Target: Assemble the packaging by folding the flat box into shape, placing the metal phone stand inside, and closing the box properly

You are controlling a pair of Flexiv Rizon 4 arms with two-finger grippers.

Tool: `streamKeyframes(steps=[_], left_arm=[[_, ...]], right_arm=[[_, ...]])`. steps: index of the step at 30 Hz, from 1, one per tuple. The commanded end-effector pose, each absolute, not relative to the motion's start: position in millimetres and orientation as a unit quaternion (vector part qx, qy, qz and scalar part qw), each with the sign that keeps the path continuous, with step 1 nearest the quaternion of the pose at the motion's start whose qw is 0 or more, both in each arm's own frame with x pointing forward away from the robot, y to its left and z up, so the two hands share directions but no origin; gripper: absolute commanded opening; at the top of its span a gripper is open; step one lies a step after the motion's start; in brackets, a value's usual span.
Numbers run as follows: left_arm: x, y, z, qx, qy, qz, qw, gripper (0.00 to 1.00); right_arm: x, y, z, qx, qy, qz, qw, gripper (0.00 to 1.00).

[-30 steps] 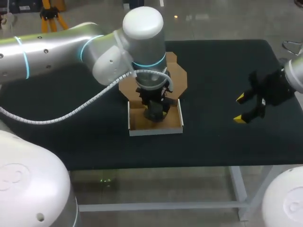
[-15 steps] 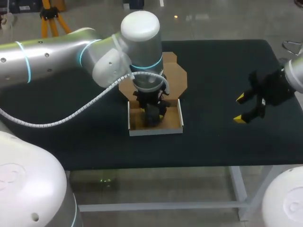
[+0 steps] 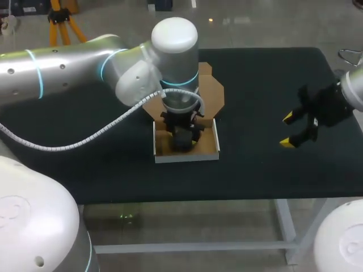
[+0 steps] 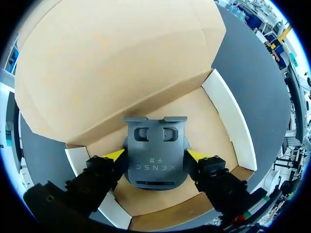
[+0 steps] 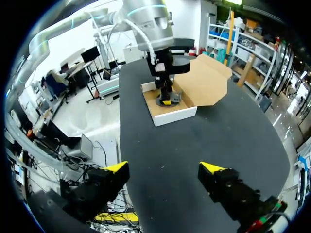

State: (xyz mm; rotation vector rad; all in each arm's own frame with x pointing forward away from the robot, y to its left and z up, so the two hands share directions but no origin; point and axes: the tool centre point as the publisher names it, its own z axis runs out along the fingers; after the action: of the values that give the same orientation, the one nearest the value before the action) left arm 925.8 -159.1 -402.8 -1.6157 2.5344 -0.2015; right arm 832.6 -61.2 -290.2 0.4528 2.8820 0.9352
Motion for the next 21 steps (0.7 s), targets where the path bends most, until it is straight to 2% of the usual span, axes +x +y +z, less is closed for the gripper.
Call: streamKeyframes(steps=[1,21], left_arm=[[924,-162,-398,-0.537,0.838,-0.063,0.069,1.0],[909,-156,-366,-0.634,0.767,-0.053,0.084,1.0]], right_arm=[[832,-62,-290,0.147,0.94,0.306,0.039,1.0],[832,-62,-290,0.147,0.94,0.306,0.039,1.0]])
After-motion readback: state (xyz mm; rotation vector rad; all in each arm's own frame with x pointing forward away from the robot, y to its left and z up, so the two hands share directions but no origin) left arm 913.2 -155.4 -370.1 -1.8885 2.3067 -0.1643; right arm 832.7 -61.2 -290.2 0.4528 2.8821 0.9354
